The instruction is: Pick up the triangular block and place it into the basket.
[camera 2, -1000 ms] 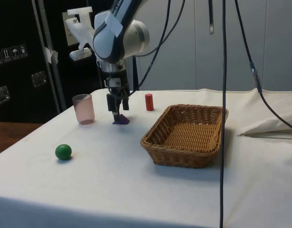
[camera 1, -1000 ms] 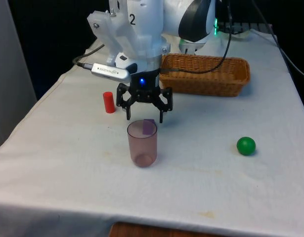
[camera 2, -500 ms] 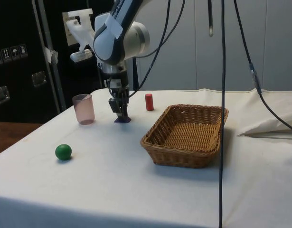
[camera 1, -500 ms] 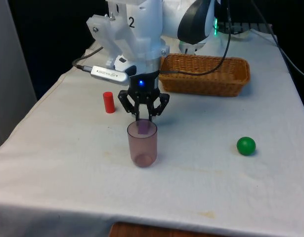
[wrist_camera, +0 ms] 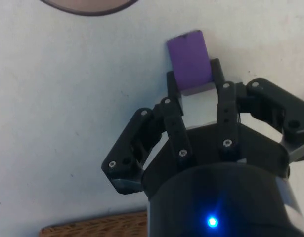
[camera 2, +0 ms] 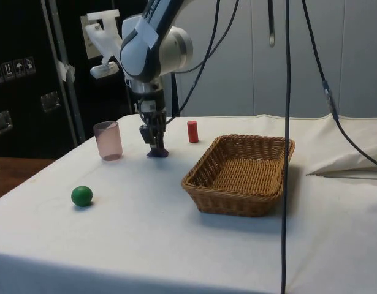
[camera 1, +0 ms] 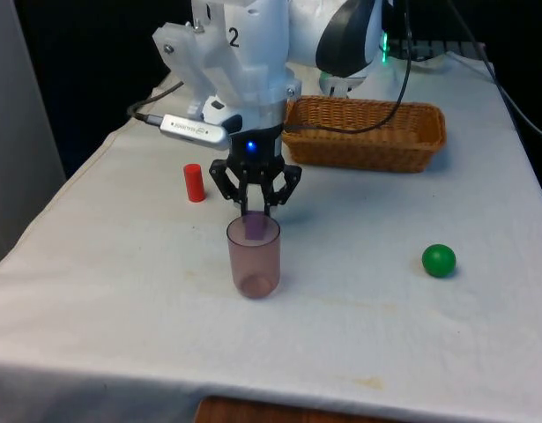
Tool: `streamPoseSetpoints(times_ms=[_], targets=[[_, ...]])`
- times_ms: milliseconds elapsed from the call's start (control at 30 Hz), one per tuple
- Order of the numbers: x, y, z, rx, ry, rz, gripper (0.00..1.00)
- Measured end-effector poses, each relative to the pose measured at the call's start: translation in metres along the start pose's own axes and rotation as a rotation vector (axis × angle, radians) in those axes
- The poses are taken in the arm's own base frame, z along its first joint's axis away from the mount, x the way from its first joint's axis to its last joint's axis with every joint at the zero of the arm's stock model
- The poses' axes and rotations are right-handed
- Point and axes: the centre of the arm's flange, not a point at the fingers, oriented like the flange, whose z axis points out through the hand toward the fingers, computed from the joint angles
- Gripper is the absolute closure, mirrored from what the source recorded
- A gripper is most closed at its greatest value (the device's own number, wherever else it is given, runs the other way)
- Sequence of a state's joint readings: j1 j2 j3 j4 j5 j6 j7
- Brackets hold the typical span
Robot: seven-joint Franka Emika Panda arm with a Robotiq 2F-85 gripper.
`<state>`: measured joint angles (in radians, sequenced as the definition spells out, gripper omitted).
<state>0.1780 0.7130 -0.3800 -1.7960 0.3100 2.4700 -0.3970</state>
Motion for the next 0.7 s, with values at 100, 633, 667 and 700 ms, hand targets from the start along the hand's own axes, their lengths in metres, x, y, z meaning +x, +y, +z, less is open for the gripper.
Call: streamPoseSetpoints(times_ms=[100, 633, 667, 700], targets=[[0.0, 0.001, -0.01, 0.005, -0.003, 0.0, 0.67], [-0.016, 0.006, -0.067, 0.033, -0.018, -0.004, 0.67], [-0.018, 0.006, -0.07, 0.034, -0.016, -0.004, 0.67], [-0.021, 0.006, -0.073, 0.037, -0.017, -0.004, 0.67]])
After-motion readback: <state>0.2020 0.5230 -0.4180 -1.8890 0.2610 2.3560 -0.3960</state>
